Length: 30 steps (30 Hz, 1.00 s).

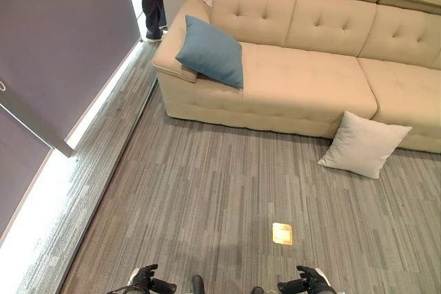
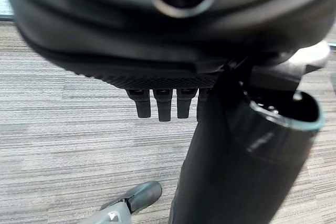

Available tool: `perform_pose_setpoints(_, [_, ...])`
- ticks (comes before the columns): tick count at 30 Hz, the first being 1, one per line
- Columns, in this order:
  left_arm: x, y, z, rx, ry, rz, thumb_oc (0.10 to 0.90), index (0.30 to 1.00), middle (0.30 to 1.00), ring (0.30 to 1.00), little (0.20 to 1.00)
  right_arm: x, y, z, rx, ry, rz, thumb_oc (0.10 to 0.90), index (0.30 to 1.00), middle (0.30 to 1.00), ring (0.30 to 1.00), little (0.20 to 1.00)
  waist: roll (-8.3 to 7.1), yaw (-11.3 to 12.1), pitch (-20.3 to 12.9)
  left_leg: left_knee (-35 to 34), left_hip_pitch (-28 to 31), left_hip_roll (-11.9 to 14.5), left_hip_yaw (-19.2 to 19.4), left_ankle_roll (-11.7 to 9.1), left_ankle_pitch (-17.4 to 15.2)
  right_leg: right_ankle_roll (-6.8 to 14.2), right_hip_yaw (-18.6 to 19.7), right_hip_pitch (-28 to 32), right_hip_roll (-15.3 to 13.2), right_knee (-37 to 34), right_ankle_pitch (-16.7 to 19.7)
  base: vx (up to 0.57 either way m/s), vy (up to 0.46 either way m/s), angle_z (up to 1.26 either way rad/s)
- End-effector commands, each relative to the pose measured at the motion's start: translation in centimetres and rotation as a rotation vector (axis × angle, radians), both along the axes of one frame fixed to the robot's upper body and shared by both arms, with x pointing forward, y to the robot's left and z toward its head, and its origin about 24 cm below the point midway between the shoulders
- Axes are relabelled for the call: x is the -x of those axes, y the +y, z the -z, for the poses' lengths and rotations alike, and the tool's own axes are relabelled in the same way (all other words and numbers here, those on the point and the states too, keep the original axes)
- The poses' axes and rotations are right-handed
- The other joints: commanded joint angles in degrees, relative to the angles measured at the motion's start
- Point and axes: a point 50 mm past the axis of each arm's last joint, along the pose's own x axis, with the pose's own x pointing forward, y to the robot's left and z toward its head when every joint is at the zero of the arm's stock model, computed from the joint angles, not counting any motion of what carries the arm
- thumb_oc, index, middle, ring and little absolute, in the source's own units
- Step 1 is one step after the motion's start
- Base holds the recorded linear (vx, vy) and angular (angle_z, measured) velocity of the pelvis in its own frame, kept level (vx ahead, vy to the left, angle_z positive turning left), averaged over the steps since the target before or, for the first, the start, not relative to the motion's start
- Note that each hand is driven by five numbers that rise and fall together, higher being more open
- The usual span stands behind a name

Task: Pick up all the scattered cushions and arrange them neatly on the sofa.

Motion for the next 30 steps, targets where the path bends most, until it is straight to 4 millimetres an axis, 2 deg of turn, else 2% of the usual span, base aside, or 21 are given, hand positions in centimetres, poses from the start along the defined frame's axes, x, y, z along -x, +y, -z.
perform_pose_setpoints(1, [-1.2,0.5,-0.5,-0.034,-0.036,0.031,0.800,0.900,0.900,0.900,0.900,0.3,-1.0,-0.1,0.046,0.020,-0.041,0.800,0.900,0.900,0.900,0.900,-0.38,0.32,0.25,3.82,-0.54,-2.35,-5.99,-1.21,-6.20,-1.74,2.34,1.76,7.33,-8.90,1.49,0.21,-0.017,0.48])
perform_pose_setpoints(3, [-1.2,0.5,-0.5,-0.034,-0.034,0.028,0.800,0.900,0.900,0.900,0.900,0.2,-1.1,-0.2,0.048,0.018,-0.045,0.800,0.900,0.900,0.900,0.900,-0.66,-0.33,0.28,3.14,0.61,-2.99,-7.43,-1.16,-6.72,-1.98,3.16,-0.65,8.90,-12.40,2.86,0.27,-0.020,0.48])
perform_pose_setpoints(4, [-1.3,0.4,-0.4,-0.030,-0.036,0.027,0.800,0.900,0.900,0.900,0.900,0.2,-1.2,-0.2,0.048,0.018,-0.046,0.800,0.900,0.900,0.900,0.900,-0.78,-1.33,0.62,2.86,1.99,-3.83,-9.30,-1.23,-7.28,-1.67,4.62,-3.01,10.52,-14.94,4.80,0.26,-0.017,0.29])
perform_pose_setpoints(7, [-1.4,0.2,-0.4,-0.030,-0.035,0.047,0.800,0.900,0.900,0.900,0.900,0.3,-1.3,-0.2,0.049,0.025,-0.048,0.800,0.900,0.900,0.900,0.900,-0.99,-1.84,1.02,2.73,3.12,-4.53,-10.82,-1.55,-7.77,-1.83,4.51,-2.46,10.96,-17.02,5.23,0.19,-0.031,0.46])
perform_pose_setpoints(11, [-1.5,-0.3,-0.3,-0.024,-0.026,0.080,0.800,0.900,0.900,0.900,0.900,0.8,-1.4,0.0,0.050,0.036,-0.047,0.800,0.900,0.900,0.900,0.900,-0.71,-2.61,-0.50,2.71,4.70,-4.06,-11.31,-2.69,-9.14,-2.99,4.41,-0.31,11.48,-18.36,4.30,0.28,-0.088,0.43])
perform_pose_setpoints(12, [-1.5,-0.6,-0.3,-0.016,-0.026,0.089,0.800,0.900,0.900,0.900,0.900,1.0,-1.3,0.0,0.042,0.036,-0.044,0.800,0.900,0.900,0.900,0.900,-0.63,-2.98,-0.77,6.53,4.04,-3.23,-10.68,-4.64,-9.36,-3.73,3.55,1.35,11.38,-19.25,3.62,0.17,-0.079,0.23])
perform_pose_setpoints(13, [-1.5,-0.6,-0.3,-0.016,-0.026,0.089,0.800,0.900,0.900,0.900,0.900,1.0,-1.3,0.0,0.042,0.036,-0.044,0.800,0.900,0.900,0.900,0.900,-0.62,-2.99,-0.77,6.54,4.04,-3.23,-10.69,-4.64,-9.37,-3.73,3.54,1.36,11.38,-19.25,3.62,0.22,-0.122,0.33])
perform_pose_setpoints(14, [-1.8,-0.7,-0.3,-0.010,-0.034,0.098,0.800,0.900,0.900,0.900,0.900,0.9,-1.4,0.0,0.041,0.030,-0.039,0.800,0.900,0.900,0.900,0.900,-0.85,-2.98,-0.46,10.63,2.56,-2.96,-9.68,-5.99,-8.52,-4.08,3.27,2.48,11.17,-19.93,3.44,0.09,-0.113,0.47])
perform_pose_setpoints(15, [-2.4,-1.0,-0.5,-0.006,-0.053,0.111,0.800,0.900,0.900,0.900,0.900,0.5,-1.5,-0.2,0.042,0.016,-0.037,0.800,0.900,0.900,0.900,0.900,-1.88,-2.58,1.01,21.90,-3.13,-2.38,-7.08,-7.72,-6.66,-4.97,3.15,4.56,10.37,-21.08,3.15,0.10,-0.155,0.60])
perform_pose_setpoints(16, [-2.9,-1.1,-0.7,-0.001,-0.069,0.109,0.800,0.900,0.900,0.900,0.900,0.1,-1.6,-0.4,0.049,0.005,-0.036,0.800,0.900,0.900,0.900,0.900,-2.48,-2.09,1.99,27.68,-6.59,-1.80,-5.86,-8.07,-5.29,-5.66,2.91,5.59,9.99,-21.35,2.98,0.08,-0.139,0.51])
perform_pose_setpoints(18, [-3.2,-1.1,-0.8,0.000,-0.077,0.107,0.800,0.900,0.900,0.900,0.900,0.2,-1.9,-0.4,0.052,0.014,-0.024,0.800,0.900,0.900,0.900,0.900,-3.02,-1.91,2.22,30.72,-9.66,0.25,-3.09,-6.99,-5.68,-6.51,2.43,7.03,9.74,-21.93,1.83,0.09,-0.079,0.06])
perform_pose_setpoints(19, [-3.2,-1.1,-0.8,0.000,-0.077,0.107,0.800,0.900,0.900,0.900,0.900,0.2,-1.9,-0.4,0.052,0.014,-0.024,0.800,0.900,0.900,0.900,0.900,-2.97,-1.91,2.22,30.89,-9.75,0.31,-3.11,-6.99,-5.78,-6.52,2.42,7.02,9.78,-21.92,1.82,0.13,-0.044,-0.02])
perform_pose_setpoints(21, [-3.3,-1.1,-0.8,0.007,-0.088,0.101,0.800,0.900,0.900,0.900,0.900,0.5,-2.0,-0.3,0.049,0.017,-0.011,0.800,0.900,0.900,0.900,0.900,-3.60,-1.32,2.01,28.62,-13.13,0.41,-2.01,-5.75,-7.26,-6.39,2.36,8.66,9.49,-22.63,0.80,0.18,-0.022,0.24])
perform_pose_setpoints(23, [-3.2,-0.9,-0.9,0.007,-0.090,0.100,0.800,0.900,0.900,0.900,0.900,0.5,-2.0,-0.3,0.051,0.014,-0.011,0.800,0.900,0.900,0.900,0.900,-3.63,-0.77,1.63,22.93,-13.97,0.19,-2.44,-5.37,-7.38,-5.86,2.57,10.22,9.68,-23.45,-0.19,0.25,0.018,0.25])
perform_pose_setpoints(25, [-3.2,-0.7,-0.9,0.004,-0.098,0.091,0.800,0.900,0.900,0.900,0.900,0.4,-2.0,-0.4,0.052,0.004,-0.013,0.800,0.900,0.900,0.900,0.900,-3.06,0.01,1.09,14.98,-15.77,0.68,-3.47,-6.26,-2.01,-5.71,3.24,12.00,10.67,-24.23,-1.20,0.30,0.062,0.10])
perform_pose_setpoints(27, [-3.8,-0.3,-1.3,-0.006,-0.141,0.067,0.800,0.900,0.900,0.900,0.900,-0.6,-1.9,-0.8,0.046,-0.056,-0.002,0.800,0.900,0.900,0.900,0.900,-2.29,0.93,1.22,9.67,-17.95,1.35,-5.26,-7.15,2.43,-5.57,4.52,13.79,11.68,-24.13,-2.29,0.29,0.099,-0.01])
perform_pose_setpoints(30, [-3.9,-0.2,-1.6,-0.009,-0.171,0.051,0.800,0.900,0.900,0.900,0.900,-1.9,-1.9,-1.6,0.045,-0.139,0.000,0.800,0.900,0.900,0.900,0.900,-1.94,1.01,0.36,5.81,-15.82,1.54,-5.14,-6.97,3.39,-4.89,5.38,15.25,11.68,-22.61,-3.69,0.33,0.179,-0.31])
